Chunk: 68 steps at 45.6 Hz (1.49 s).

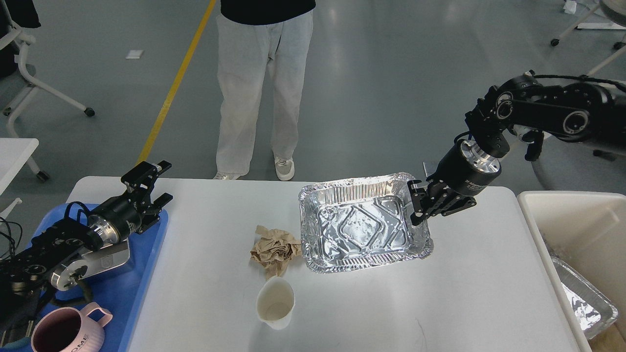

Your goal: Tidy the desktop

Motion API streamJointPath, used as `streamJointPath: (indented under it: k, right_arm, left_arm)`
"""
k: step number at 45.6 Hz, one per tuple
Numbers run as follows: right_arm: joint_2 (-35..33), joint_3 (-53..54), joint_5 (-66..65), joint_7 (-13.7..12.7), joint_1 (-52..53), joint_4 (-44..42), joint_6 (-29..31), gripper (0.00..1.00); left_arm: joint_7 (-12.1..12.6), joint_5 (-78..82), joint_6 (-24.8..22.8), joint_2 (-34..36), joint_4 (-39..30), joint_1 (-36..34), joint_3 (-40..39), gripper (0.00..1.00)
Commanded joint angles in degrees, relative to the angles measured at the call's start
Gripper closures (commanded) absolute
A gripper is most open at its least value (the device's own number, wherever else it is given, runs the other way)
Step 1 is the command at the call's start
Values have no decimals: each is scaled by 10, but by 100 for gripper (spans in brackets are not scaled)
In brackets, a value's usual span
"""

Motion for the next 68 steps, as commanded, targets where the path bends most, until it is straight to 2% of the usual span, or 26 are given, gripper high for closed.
streamJointPath:
  k: [1, 7, 12, 15, 17, 21, 26, 30, 34, 38, 41, 50, 53, 68]
  right_arm:
    - [3, 0, 1, 0, 4, -3, 0, 100]
    - [7, 0, 1, 1, 6, -3, 0, 100]
    - [9, 0, 0, 0, 8, -4, 0, 100]
    - [9, 0, 0, 0, 9, -3, 0, 100]
    - [9, 0, 0, 0, 12, -3, 0, 100]
    - [10, 1, 0, 0, 14, -6, 0, 100]
    - [17, 4, 2, 0, 16, -14, 0, 100]
    - [20, 4, 3, 0, 16, -14, 0, 100]
    - [23, 5, 1, 0, 16, -14, 0, 100]
    - [24, 5, 1, 0, 17, -14, 0, 100]
    - [24, 5, 1, 0, 17, -14, 0, 100]
    - [25, 6, -2, 0, 17, -15, 0, 100]
    - [27, 6, -2, 1, 17, -15, 0, 100]
    - [40, 7, 0, 0, 17, -26, 0, 100]
  left_arm:
    - [13, 7, -19, 16, -2, -39, 89, 3]
    - [15, 8, -19, 38, -36, -75, 171, 3]
    - [17, 12, -19, 80, -99, -94, 195, 3]
    - [33, 31, -20, 104, -146, -112, 203, 3]
    - [54, 45, -24, 117, -180, -121, 203, 3]
    - [117, 62, -34, 150, -255, -135, 200, 3]
    - [185, 63, -38, 216, -383, -153, 193, 3]
    - [227, 63, -38, 276, -488, -163, 186, 3]
    - [252, 63, -41, 328, -570, -172, 174, 3]
    - [255, 63, -55, 377, -620, -177, 162, 3]
    - [254, 63, -92, 415, -630, -186, 151, 3]
    - [250, 59, -293, 513, -630, -198, 65, 3]
    - [249, 59, -334, 530, -628, -197, 35, 3]
    - [246, 50, -334, 588, -628, -204, -60, 3]
